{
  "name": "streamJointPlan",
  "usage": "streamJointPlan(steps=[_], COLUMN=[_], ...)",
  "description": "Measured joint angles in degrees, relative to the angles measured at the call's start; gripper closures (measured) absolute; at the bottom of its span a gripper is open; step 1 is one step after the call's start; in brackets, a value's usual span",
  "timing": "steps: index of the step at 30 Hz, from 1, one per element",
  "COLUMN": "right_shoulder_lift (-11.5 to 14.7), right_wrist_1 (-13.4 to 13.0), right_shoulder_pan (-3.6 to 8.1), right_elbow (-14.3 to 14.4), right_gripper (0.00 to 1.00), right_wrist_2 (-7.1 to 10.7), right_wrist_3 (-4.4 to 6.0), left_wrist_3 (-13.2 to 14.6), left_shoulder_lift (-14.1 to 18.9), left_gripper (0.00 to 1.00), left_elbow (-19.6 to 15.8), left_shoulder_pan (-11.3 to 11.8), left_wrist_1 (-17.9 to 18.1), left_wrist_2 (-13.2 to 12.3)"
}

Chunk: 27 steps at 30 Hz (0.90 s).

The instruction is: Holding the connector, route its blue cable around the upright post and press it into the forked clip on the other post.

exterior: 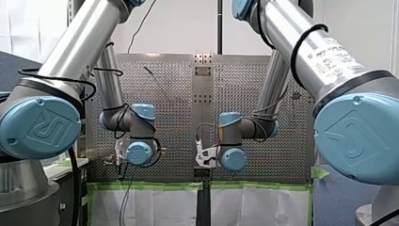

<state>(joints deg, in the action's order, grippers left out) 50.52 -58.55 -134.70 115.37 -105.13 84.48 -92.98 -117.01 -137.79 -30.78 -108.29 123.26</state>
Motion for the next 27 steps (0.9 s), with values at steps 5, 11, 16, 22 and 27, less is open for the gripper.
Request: streamJointPlan(steps=[5, 11, 16, 22, 27], right_shoulder_lift=[0.0, 0.0, 0.0, 0.0, -0.2], right_wrist_1=[0.0, 0.0, 0.0, 0.0, 0.2], right_shoulder_pan=[0.00, 0.00, 0.00, 0.00, 0.21], right_elbow=[0.0, 0.0, 0.0, 0.0, -0.2], right_gripper=[1.00, 1.00, 1.00, 1.00, 1.00], right_wrist_2=[0.00, 0.00, 0.00, 0.00, 0.19], right_wrist_3=[0.00, 0.00, 0.00, 0.00, 0.20], left_wrist_3=[0.0, 0.0, 0.0, 0.0, 0.3], left_shoulder_lift=[0.0, 0.0, 0.0, 0.0, -0.2], left_gripper=[1.00, 1.00, 1.00, 1.00, 1.00], left_elbow=[0.0, 0.0, 0.0, 0.0, 0.0], left_shoulder_pan=[0.0, 0.0, 0.0, 0.0, -0.3], left_wrist_1=[0.0, 0.0, 0.0, 0.0, 0.4], left_wrist_2=[0.0, 0.0, 0.0, 0.0, 0.3])
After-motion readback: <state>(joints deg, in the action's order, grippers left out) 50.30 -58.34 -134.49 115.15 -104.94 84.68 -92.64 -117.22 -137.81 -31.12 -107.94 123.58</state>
